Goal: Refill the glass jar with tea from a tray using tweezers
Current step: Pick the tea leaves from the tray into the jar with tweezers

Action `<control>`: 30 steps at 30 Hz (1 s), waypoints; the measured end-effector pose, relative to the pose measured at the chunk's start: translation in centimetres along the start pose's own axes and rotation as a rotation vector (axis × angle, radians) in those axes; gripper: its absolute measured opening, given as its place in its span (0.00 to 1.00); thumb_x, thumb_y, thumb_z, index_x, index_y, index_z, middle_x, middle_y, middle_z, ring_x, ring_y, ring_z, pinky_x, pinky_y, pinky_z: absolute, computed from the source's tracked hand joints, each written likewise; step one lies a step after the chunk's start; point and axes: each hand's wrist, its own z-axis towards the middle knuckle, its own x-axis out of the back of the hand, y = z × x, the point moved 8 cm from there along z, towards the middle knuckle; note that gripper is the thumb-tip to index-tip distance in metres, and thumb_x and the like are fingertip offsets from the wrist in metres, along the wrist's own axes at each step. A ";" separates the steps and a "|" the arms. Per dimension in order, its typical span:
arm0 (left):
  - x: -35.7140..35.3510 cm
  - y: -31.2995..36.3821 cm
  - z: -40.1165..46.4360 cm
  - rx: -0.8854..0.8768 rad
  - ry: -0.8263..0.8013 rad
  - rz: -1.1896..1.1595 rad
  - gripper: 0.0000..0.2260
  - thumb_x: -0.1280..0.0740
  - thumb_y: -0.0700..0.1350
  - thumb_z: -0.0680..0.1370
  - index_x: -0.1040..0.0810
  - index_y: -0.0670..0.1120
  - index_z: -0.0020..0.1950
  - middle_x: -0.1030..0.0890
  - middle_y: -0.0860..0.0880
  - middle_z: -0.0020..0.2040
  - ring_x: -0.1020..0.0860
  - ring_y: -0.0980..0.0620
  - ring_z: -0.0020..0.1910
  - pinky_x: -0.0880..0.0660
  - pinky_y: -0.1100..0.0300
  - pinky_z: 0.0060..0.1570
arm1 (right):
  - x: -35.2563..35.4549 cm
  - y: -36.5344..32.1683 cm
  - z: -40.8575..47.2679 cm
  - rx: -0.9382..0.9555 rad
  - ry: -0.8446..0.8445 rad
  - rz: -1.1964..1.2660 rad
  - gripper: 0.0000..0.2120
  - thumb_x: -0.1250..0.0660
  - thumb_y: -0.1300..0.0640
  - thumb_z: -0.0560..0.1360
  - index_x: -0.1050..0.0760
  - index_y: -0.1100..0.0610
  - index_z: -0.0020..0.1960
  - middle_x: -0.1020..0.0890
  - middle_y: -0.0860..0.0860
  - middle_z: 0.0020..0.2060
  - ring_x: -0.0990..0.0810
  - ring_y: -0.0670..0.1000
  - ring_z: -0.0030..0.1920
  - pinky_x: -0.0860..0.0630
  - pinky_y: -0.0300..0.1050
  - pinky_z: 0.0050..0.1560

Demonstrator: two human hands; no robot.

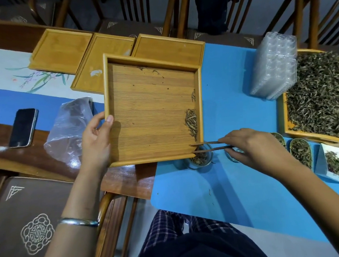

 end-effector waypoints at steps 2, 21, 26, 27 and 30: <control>0.0 0.0 0.0 0.004 -0.004 -0.001 0.06 0.39 0.44 0.82 0.24 0.45 0.57 0.15 0.61 0.41 0.17 0.63 0.41 0.22 0.69 0.39 | 0.5 0.0 -0.1 -0.041 0.041 0.022 0.11 0.28 0.58 0.72 0.19 0.54 0.55 0.16 0.49 0.44 0.17 0.55 0.44 0.24 0.46 0.28; 0.1 0.3 -0.3 0.002 0.013 0.043 0.14 0.39 0.45 0.82 0.26 0.40 0.64 0.19 0.52 0.49 0.18 0.63 0.43 0.22 0.69 0.40 | 1.3 -1.2 8.2 -0.460 0.405 0.193 0.11 0.39 0.56 0.79 0.24 0.64 0.51 0.22 0.61 0.43 0.23 0.63 0.42 0.34 0.48 0.37; 0.1 0.1 -0.3 0.008 0.030 0.036 0.14 0.39 0.44 0.82 0.27 0.38 0.65 0.19 0.51 0.48 0.18 0.64 0.41 0.23 0.70 0.39 | -0.1 -1.0 7.3 -0.541 0.359 0.209 0.12 0.40 0.55 0.80 0.26 0.65 0.49 0.22 0.61 0.46 0.23 0.63 0.43 0.29 0.52 0.40; 0.1 0.1 -0.3 0.011 0.035 0.033 0.14 0.39 0.44 0.82 0.26 0.38 0.65 0.18 0.51 0.48 0.18 0.64 0.41 0.23 0.70 0.39 | -0.3 -1.0 7.0 -0.541 0.355 0.226 0.12 0.40 0.55 0.80 0.26 0.65 0.49 0.22 0.61 0.45 0.23 0.63 0.43 0.29 0.52 0.40; 0.1 0.0 -0.4 0.025 0.032 0.020 0.14 0.38 0.45 0.82 0.26 0.39 0.65 0.18 0.51 0.49 0.17 0.62 0.42 0.22 0.69 0.40 | -0.9 -1.3 5.8 -0.547 0.306 0.245 0.12 0.40 0.55 0.80 0.25 0.64 0.50 0.22 0.61 0.45 0.23 0.63 0.43 0.30 0.51 0.40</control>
